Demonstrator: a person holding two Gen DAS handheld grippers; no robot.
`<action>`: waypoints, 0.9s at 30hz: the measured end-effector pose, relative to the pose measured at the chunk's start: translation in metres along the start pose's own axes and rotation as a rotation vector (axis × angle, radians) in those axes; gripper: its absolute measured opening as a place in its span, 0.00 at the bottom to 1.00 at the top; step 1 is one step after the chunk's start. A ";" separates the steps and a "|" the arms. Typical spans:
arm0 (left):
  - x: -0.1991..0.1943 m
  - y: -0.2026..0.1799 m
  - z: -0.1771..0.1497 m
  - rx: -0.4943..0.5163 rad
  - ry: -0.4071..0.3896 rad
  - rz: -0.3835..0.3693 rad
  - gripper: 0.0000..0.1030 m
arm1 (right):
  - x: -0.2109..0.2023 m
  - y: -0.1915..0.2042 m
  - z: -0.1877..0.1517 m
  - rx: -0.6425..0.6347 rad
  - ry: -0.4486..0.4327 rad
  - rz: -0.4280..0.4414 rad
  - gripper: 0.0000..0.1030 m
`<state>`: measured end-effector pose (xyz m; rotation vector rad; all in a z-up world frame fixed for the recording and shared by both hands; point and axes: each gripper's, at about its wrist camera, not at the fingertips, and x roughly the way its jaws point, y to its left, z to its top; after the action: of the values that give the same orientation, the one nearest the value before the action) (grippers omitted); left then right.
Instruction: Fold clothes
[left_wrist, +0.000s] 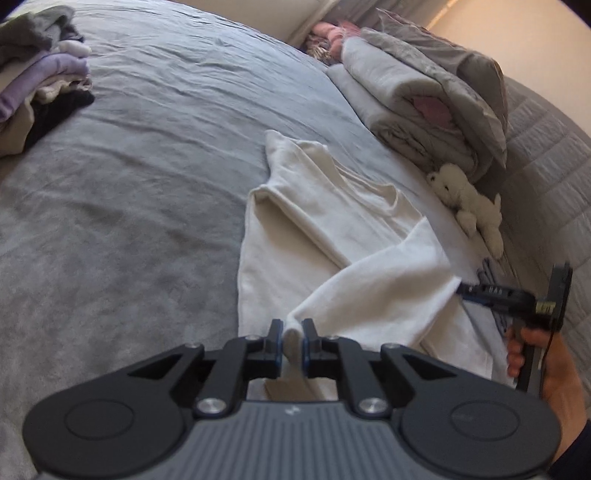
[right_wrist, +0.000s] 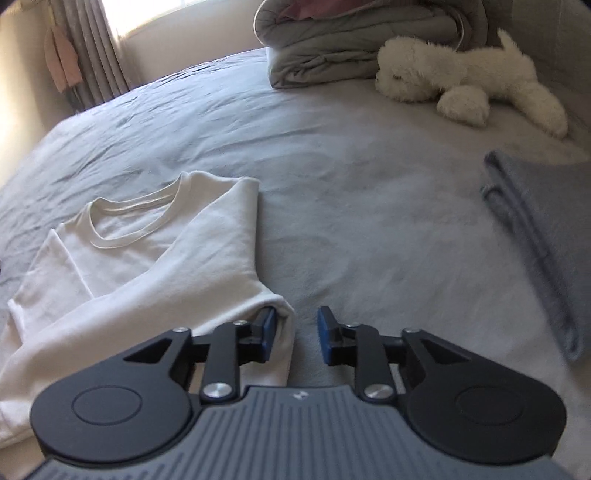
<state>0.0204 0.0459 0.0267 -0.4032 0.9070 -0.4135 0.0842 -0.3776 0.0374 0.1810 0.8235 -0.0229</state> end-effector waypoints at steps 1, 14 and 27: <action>0.001 -0.002 0.000 0.017 0.008 -0.001 0.13 | -0.001 0.001 0.000 -0.006 -0.001 -0.010 0.32; -0.008 -0.003 0.002 0.031 -0.017 0.009 0.14 | -0.042 0.015 -0.009 0.081 -0.033 0.170 0.37; -0.023 0.011 0.010 0.015 -0.036 0.031 0.27 | -0.035 0.069 -0.036 -0.124 -0.011 0.053 0.36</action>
<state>0.0184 0.0686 0.0420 -0.3819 0.8732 -0.3835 0.0405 -0.3054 0.0489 0.0860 0.8058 0.0766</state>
